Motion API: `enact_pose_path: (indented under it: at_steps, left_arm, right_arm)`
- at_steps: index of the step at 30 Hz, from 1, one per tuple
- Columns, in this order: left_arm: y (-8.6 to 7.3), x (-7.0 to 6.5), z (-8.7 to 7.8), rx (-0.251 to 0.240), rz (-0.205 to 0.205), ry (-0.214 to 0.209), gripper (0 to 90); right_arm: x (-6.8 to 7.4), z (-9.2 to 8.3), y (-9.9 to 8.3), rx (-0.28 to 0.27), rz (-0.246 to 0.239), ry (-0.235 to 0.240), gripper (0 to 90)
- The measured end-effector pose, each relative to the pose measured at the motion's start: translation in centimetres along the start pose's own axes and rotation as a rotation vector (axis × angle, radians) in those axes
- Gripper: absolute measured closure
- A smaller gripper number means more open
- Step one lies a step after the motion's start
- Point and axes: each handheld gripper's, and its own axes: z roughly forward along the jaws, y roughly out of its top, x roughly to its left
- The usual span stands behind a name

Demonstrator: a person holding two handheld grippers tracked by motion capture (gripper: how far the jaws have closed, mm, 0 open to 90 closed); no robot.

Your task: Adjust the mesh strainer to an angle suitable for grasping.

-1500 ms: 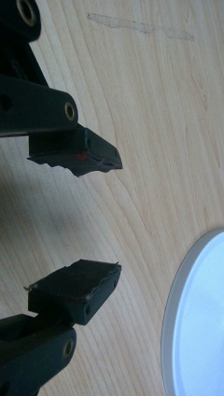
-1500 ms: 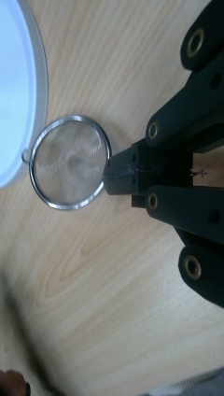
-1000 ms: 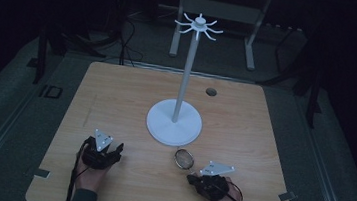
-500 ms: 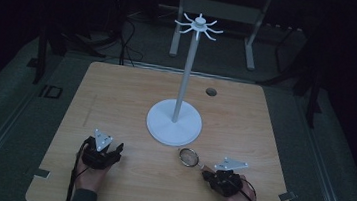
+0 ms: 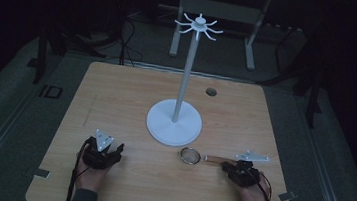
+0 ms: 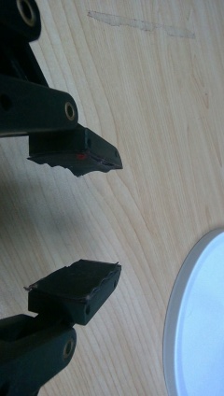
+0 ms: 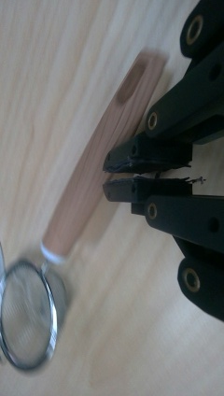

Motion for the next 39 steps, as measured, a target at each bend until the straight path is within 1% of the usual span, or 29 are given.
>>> enact_pose_path:
  at_steps: [2,5,10,12,15,16,17,18,21,24,28,32,35,39]
  left_arm:
    - [0.0,0.0,0.0,0.000,0.000,0.001,43.7]
    - [0.0,0.0,0.1,0.002,-0.002,0.002,43.7]
    - [-0.1,0.1,0.0,-0.002,-0.006,0.003,43.7]
    - [-0.1,0.1,0.0,-0.002,-0.006,0.002,43.7]
    - [0.0,0.1,0.0,-0.002,-0.006,0.002,43.7]
    - [0.0,0.1,0.0,-0.002,-0.006,0.002,43.7]
    - [0.0,0.1,0.0,-0.004,-0.010,0.004,43.7]
    - [0.0,0.1,0.0,-0.005,-0.012,0.004,43.7]
    - [0.0,0.1,0.0,-0.004,-0.011,0.004,43.7]
    - [0.0,0.1,-0.1,-0.004,-0.007,0.004,43.7]
    - [0.0,0.1,-0.1,-0.004,-0.007,0.004,43.7]
    - [0.0,0.1,-0.1,-0.005,-0.006,0.004,43.7]
    - [0.0,0.1,-0.1,-0.008,-0.007,0.005,43.7]
    - [0.0,0.1,-0.1,-0.010,-0.006,0.004,43.7]
  right_arm:
    - [-0.8,0.1,0.2,-0.009,0.036,-0.017,84.0]
    - [-2.0,0.3,0.6,-0.018,0.072,-0.053,84.0]
    - [-4.2,0.5,1.4,-0.038,0.130,-0.129,85.1]
    - [-5.1,0.6,1.7,-0.039,0.163,-0.153,86.5]
    - [-6.2,0.8,2.3,-0.036,0.188,-0.189,89.3]
    - [-6.2,0.8,2.3,-0.036,0.188,-0.189,89.3]
    - [-6.5,0.9,2.5,-0.041,0.192,-0.200,89.6]
    - [-6.8,1.1,2.5,-0.039,0.205,-0.201,89.9]
    - [-6.6,1.5,2.3,-0.017,0.207,-0.188,90.0]
    - [-6.0,1.7,2.3,-0.032,0.203,-0.159,90.0]
    - [-5.2,2.1,2.6,-0.035,0.192,-0.123,90.0]
    - [-4.2,3.0,2.9,-0.038,0.186,-0.085,90.0]
    - [-3.2,3.7,3.2,-0.048,0.178,-0.055,90.0]
    - [-1.2,4.5,3.8,-0.041,0.120,-0.015,89.8]
